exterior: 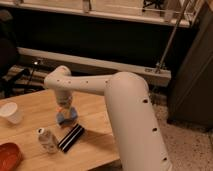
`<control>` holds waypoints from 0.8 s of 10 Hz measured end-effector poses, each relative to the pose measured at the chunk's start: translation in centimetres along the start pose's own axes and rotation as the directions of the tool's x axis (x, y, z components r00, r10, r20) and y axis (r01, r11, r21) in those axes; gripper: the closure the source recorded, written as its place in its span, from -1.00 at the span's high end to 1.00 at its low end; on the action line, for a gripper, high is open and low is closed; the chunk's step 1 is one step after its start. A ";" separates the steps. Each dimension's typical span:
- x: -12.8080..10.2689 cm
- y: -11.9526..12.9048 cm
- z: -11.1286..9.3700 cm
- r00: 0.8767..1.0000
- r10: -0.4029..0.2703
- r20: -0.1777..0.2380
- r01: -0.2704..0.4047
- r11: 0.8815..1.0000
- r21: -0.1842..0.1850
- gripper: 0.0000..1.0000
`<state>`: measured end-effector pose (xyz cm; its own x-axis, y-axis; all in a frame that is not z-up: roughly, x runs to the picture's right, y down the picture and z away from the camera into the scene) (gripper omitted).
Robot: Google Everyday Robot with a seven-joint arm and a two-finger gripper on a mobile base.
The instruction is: Place the white sponge in the ceramic bowl
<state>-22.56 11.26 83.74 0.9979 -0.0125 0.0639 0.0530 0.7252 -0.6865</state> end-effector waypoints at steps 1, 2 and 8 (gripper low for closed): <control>-0.5 -1.0 -1.5 1.000 0.004 0.011 -0.004 1.000 0.026 -0.39; -1.8 -1.9 -3.4 1.000 -0.005 0.030 0.003 0.999 0.054 -0.39; -12.4 2.5 -11.6 0.963 -0.195 0.187 0.182 0.980 0.084 -0.39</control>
<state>-34.41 5.24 72.83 0.9433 -0.0247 0.3311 0.2307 0.7659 -0.6001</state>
